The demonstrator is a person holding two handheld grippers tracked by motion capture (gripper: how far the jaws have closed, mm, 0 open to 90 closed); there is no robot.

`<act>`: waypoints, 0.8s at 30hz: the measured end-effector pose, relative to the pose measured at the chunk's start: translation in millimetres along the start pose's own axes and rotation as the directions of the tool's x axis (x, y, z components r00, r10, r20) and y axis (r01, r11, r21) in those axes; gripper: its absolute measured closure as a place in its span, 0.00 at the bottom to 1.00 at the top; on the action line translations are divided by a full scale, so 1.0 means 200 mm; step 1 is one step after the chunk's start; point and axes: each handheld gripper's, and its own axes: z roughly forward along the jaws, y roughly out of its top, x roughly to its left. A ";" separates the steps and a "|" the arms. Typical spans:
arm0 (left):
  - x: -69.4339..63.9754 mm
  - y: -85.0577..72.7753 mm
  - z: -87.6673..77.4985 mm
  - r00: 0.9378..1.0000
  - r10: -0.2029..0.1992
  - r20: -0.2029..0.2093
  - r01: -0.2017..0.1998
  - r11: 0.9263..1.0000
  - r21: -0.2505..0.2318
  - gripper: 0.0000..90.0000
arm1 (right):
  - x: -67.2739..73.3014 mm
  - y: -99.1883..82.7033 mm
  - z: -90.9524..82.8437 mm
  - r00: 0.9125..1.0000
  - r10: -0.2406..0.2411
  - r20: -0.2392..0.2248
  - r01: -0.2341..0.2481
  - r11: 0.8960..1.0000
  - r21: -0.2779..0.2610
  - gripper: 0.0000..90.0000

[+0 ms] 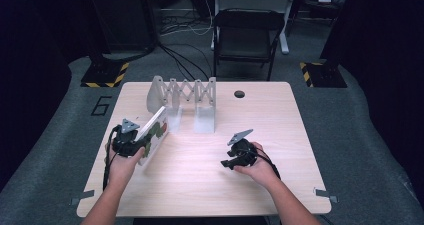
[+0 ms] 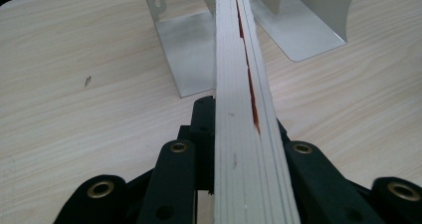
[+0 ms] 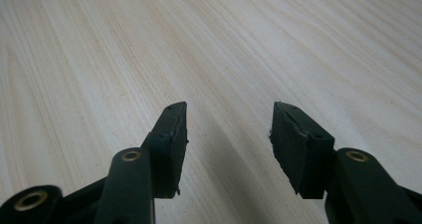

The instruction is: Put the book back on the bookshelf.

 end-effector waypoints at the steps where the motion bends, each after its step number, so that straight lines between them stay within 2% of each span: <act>1: 0.00 0.01 0.01 1.000 0.005 0.000 -0.005 1.000 0.005 0.84 | -0.02 0.00 0.00 0.999 -0.038 0.002 0.038 0.999 -0.009 0.54; 3: 0.00 0.02 0.02 1.000 0.005 -0.010 -0.005 1.000 0.005 0.84 | -0.01 0.00 -0.01 1.000 -0.005 0.002 0.005 1.000 -0.008 0.54; 4: 0.00 0.02 0.03 1.000 0.007 -0.009 -0.007 1.000 0.010 0.84 | -0.02 0.00 0.00 1.000 -0.004 0.005 0.004 1.000 -0.010 0.54; 12: 0.00 0.04 0.07 1.000 -0.010 -0.019 0.010 1.000 0.008 0.84 | -0.02 -0.01 -0.01 1.000 -0.018 0.001 0.018 1.000 -0.015 0.54; 15: 0.00 0.04 0.09 1.000 -0.014 -0.022 0.014 1.000 0.008 0.84 | -0.03 -0.01 -0.02 1.000 -0.004 0.004 0.004 1.000 -0.010 0.54; 24: 0.01 0.05 0.12 0.999 -0.026 -0.033 0.026 1.000 -0.004 0.84 | -0.04 -0.03 -0.02 1.000 -0.013 0.008 0.013 1.000 -0.015 0.54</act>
